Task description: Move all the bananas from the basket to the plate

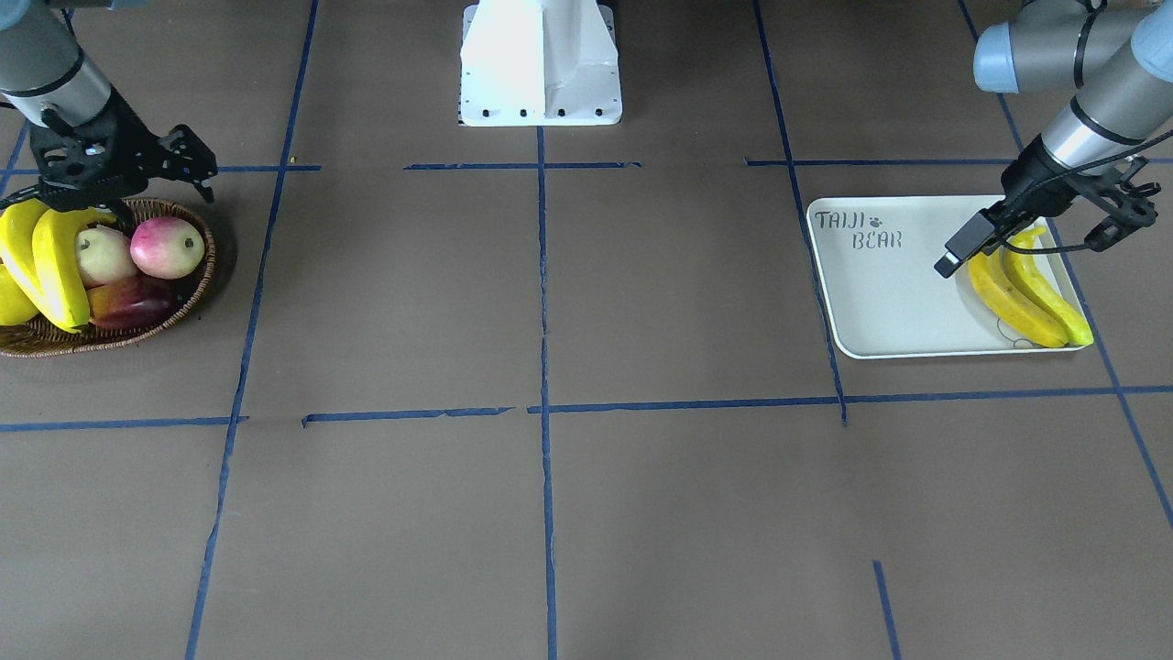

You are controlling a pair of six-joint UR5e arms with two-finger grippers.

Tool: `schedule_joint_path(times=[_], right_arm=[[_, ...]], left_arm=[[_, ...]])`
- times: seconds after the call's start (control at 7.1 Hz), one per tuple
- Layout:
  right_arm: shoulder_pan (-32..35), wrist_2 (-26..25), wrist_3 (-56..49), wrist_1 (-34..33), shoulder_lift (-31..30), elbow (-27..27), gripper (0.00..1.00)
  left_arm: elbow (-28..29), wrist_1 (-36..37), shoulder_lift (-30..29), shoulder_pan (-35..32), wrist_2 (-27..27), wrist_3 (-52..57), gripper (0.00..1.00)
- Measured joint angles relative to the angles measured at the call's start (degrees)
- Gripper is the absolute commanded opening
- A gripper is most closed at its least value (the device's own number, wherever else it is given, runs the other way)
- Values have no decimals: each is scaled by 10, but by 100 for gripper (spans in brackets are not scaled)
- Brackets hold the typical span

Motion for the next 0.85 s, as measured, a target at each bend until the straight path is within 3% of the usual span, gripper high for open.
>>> schedule_joint_path(times=[0.42,0.85], right_arm=[[26,2,-46,137,-85,-52,94],[36,5,-44,172,-93,-79,93]], left_arm=[[-6,-1,0,3,0,-1,100],[-9,-1,0,4,0,-2,100]])
